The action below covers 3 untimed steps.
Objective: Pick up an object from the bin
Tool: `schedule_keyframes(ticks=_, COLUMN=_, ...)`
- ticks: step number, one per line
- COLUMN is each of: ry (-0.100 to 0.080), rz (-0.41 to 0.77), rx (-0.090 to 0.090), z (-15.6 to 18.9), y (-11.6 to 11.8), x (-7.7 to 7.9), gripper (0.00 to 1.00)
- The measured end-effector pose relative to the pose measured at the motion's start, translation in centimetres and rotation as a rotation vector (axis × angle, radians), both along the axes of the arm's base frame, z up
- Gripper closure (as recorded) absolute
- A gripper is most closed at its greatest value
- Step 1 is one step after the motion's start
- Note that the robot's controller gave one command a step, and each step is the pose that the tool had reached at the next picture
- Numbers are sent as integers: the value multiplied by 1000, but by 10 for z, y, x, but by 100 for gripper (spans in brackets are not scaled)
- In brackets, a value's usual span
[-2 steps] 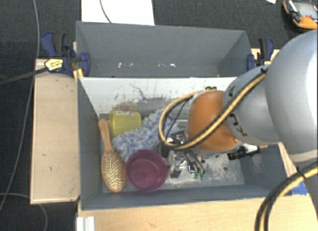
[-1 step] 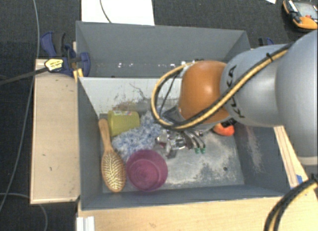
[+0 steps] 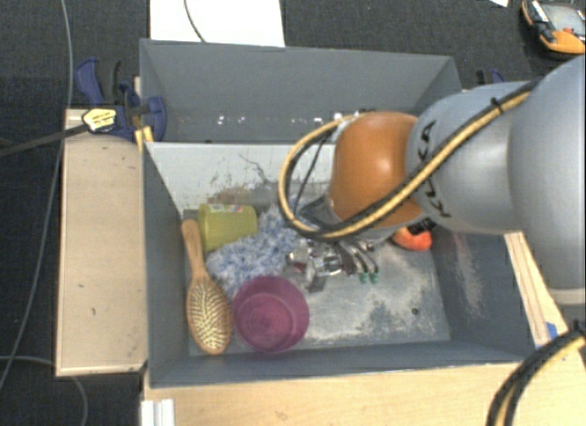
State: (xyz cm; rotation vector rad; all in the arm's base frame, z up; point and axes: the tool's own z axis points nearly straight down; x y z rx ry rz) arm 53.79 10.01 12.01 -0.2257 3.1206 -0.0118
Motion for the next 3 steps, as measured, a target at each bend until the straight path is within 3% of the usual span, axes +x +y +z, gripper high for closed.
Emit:
schedule_keyframes(ticks=1, ry=-1, rz=0, rx=-1, z=19, y=2, x=10, gripper=100)
schedule_keyframes(ticks=2, ry=-1, rz=-3, rx=0, z=18, y=-1, x=8, gripper=100)
schedule_keyframes(ticks=3, ry=4, rz=363, rx=-6, z=76, y=3, x=25, gripper=100)
